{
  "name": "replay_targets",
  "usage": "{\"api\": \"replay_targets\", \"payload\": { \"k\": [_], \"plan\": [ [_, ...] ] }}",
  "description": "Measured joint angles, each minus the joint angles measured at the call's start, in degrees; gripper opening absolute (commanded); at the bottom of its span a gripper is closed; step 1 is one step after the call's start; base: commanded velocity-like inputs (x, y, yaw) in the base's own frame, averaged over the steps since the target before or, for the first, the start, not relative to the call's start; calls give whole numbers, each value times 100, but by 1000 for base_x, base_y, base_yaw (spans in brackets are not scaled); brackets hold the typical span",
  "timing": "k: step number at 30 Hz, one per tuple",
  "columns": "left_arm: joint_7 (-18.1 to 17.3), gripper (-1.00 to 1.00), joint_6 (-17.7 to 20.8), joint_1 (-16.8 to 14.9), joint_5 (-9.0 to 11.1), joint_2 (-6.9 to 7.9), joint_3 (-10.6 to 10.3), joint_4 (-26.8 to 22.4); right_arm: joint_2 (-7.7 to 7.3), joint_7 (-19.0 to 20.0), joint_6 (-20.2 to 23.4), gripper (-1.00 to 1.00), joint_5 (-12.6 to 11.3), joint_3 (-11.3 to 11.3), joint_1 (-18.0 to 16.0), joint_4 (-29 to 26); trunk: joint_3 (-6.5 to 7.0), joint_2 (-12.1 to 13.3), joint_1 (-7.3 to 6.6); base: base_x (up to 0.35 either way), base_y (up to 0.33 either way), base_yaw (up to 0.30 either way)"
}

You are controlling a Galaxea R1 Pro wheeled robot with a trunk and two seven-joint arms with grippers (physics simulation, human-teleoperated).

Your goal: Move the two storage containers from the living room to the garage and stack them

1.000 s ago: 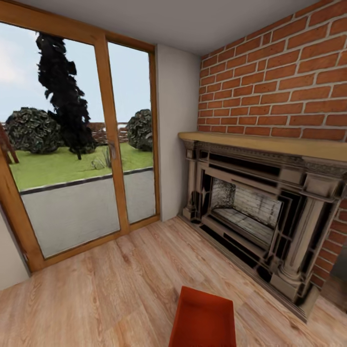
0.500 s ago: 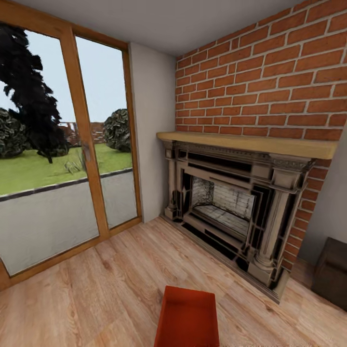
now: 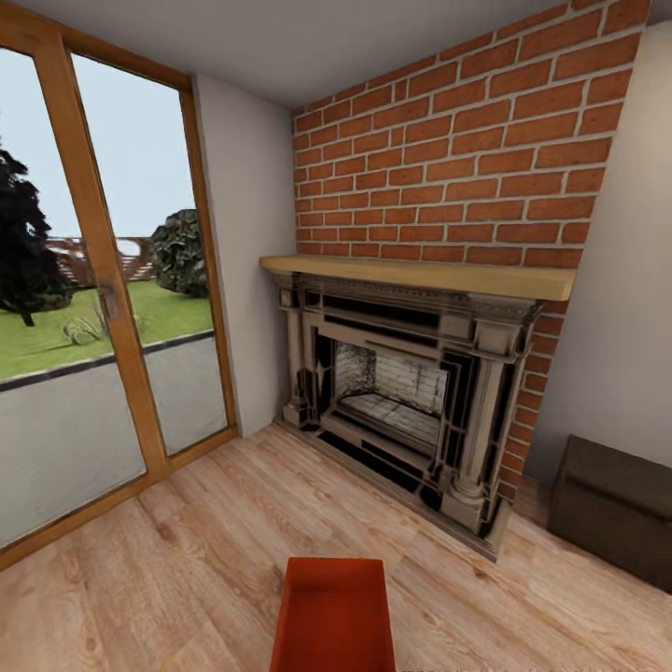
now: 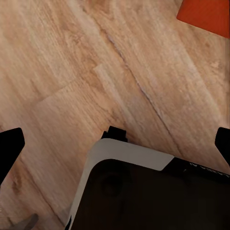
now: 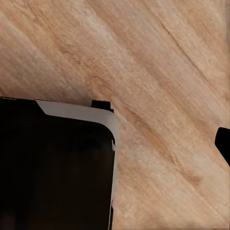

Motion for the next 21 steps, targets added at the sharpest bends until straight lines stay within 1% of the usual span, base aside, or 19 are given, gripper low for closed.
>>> {"api": "replay_targets", "payload": {
  "k": [17, 21],
  "plan": [
    [1, 100, 3, 0, 6, 1, 0, 0, 1, 0, 4, 100, 8, 19, 0, 0, 0, 0, 0, 0, 0, -289],
    [2, 100, 4, 1, 6, 2, 0, -1, 1, 0, 2, 100, 34, 40, -1, 1, 0, 0, 0, 0, 0, -137]
  ]
}}
